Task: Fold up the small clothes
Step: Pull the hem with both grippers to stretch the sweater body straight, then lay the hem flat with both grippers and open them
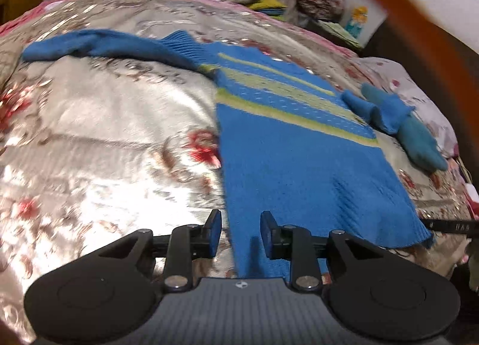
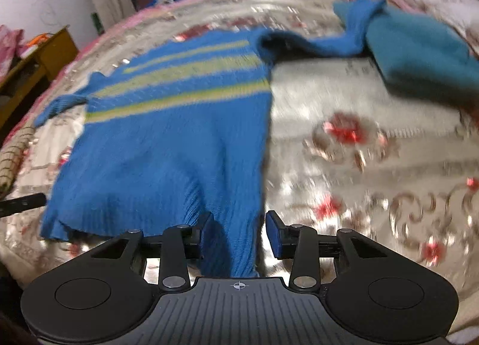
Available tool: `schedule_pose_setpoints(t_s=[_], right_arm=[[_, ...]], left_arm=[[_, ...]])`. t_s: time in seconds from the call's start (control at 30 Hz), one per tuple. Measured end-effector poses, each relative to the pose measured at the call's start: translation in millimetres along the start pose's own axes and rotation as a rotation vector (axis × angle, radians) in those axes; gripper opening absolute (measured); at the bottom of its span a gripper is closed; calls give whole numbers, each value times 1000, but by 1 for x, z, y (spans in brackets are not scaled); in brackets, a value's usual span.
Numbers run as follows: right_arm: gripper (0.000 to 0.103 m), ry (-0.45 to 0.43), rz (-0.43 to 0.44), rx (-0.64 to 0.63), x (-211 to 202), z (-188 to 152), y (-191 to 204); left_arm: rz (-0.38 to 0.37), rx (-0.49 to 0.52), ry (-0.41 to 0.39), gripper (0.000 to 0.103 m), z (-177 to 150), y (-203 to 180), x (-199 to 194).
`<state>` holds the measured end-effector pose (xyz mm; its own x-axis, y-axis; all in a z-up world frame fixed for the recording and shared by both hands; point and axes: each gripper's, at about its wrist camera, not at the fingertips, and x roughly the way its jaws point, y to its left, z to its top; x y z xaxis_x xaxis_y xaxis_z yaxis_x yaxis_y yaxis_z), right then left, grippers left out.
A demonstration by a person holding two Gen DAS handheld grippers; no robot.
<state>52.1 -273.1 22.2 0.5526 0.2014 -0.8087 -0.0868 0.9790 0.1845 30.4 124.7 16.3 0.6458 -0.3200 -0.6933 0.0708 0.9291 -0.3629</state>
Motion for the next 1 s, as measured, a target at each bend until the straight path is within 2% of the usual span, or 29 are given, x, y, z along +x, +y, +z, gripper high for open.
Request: schedule_pose_setpoints(t_s=[0.17,0.3,0.33,0.37,0.43,0.5,0.57,0.63,0.7,0.73,0.83,0.87,1.0], right_arm=[[13,-2,-15,25,-3,1,-11],[14,-16,-17,61,-8,2,-18],[15,-26,-20,58,-9,2,-17],[22,-35,-16,58,-10,2,-17],[22,-39,1,65,-10,3,-16],[22,-34,16,82,-5,3,-16],[28,-23,34,102,3,5,-15],[31,-29,42,100,6,6,-12],[31,-29,30,75,7,6,-7],[28,-27,22,66,7,6,-6],[8,-2,4,49,4,3,-6],[7,7,7,50,2,1,-7],[7,19,-5,36,-5,-9,-5]], left_arm=[[-23,16,11,44,2,-10,16],[-32,21,15,48,7,-18,28],[-32,14,21,48,7,-18,29],[-32,13,23,48,7,-17,29],[-34,10,29,48,6,-17,28],[-43,1,40,45,5,-18,28],[-67,-10,60,29,4,-21,31],[-61,0,66,20,4,-24,33],[-49,3,63,18,4,-23,32],[-46,-1,62,17,5,-21,31],[-6,3,61,13,6,-14,25],[21,10,62,13,5,-11,23],[30,-2,65,13,4,0,15]])
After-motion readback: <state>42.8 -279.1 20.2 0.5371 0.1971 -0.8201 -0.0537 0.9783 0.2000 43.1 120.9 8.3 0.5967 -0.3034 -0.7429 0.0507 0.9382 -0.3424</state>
